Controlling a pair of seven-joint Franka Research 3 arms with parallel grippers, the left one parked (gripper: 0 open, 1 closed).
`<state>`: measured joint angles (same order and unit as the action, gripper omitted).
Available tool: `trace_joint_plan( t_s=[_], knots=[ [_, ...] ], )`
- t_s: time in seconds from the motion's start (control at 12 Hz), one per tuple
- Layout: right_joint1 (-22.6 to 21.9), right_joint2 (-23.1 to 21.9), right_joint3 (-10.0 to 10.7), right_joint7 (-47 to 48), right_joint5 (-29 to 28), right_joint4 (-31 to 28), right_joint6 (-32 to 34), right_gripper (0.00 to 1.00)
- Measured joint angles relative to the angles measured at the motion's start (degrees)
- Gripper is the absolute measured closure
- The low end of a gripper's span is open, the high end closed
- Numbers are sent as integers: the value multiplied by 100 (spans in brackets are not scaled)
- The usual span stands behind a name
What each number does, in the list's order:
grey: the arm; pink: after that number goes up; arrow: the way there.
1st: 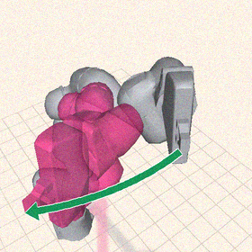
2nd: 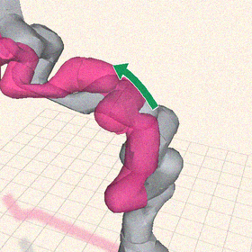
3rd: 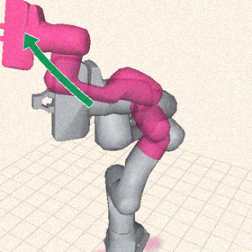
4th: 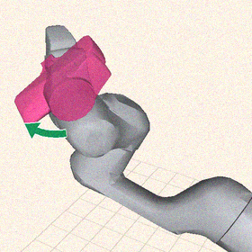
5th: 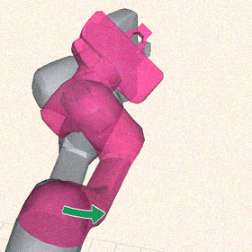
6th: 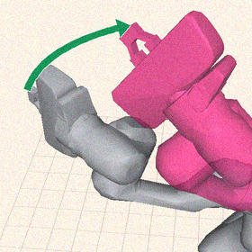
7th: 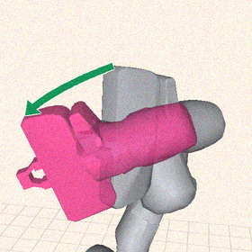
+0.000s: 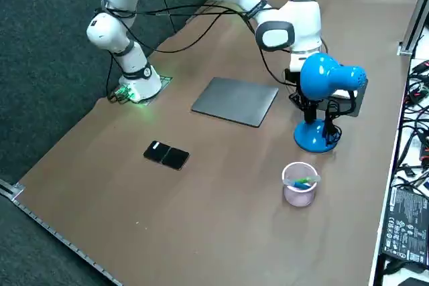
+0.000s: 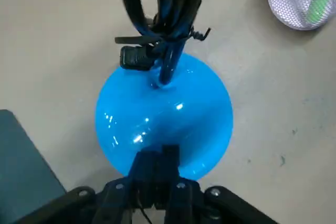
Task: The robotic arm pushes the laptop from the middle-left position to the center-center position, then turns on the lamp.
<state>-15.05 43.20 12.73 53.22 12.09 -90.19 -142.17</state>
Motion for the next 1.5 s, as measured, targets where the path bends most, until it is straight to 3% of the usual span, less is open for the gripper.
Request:
trace_joint_plan(
  t_s=[1.33,1.5],
  knots=[
    [118,-12,-9,-18,-438,7,-116,98],
    [169,-19,-14,-42,-724,9,-140,98]
  ],
)
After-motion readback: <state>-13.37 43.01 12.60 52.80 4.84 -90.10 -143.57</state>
